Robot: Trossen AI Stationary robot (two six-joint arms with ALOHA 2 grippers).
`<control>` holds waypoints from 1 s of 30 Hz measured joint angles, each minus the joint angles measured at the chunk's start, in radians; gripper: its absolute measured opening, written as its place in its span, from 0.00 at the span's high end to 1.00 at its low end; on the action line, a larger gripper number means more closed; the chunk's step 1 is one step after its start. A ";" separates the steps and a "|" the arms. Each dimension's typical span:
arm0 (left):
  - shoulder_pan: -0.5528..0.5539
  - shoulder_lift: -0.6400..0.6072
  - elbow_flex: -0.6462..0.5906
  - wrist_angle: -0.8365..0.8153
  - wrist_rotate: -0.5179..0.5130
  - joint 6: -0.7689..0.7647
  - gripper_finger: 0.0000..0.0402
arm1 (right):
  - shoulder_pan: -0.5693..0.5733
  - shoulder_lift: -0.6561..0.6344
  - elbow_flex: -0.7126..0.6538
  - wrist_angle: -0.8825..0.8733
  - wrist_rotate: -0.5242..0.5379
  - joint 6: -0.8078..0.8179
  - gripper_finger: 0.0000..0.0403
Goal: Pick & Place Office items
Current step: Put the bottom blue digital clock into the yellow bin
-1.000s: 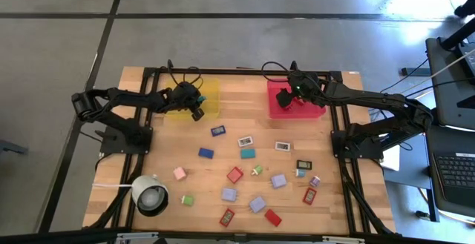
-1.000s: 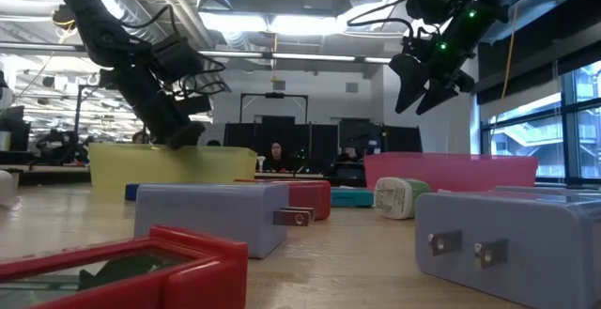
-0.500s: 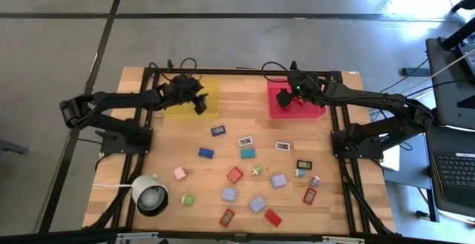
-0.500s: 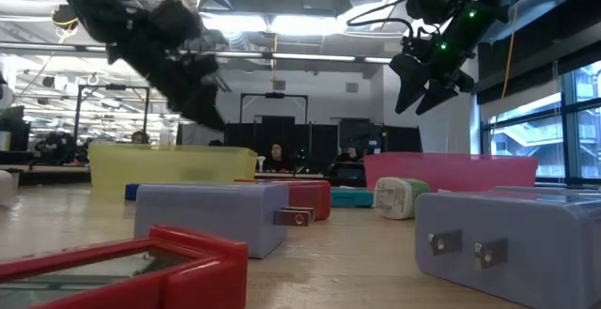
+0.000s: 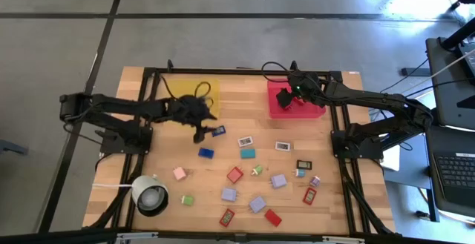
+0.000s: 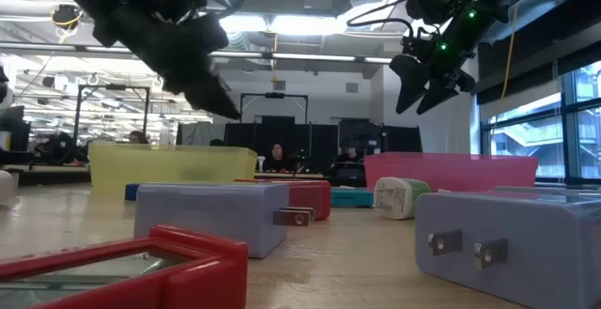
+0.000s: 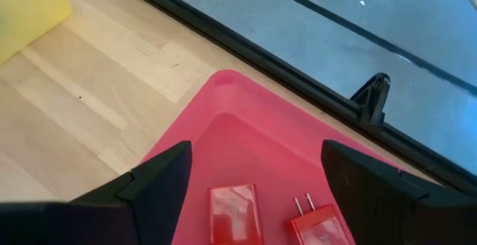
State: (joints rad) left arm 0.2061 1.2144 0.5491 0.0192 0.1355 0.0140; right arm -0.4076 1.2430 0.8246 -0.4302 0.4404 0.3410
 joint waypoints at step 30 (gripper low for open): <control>-0.286 0.224 0.000 -0.145 -0.111 -0.003 0.44 | -0.001 0.000 0.000 -0.001 -0.006 -0.037 0.25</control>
State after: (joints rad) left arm -0.0795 1.4387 0.5491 -0.1257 0.0241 0.0108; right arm -0.4088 1.2430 0.8246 -0.4309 0.4347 0.3043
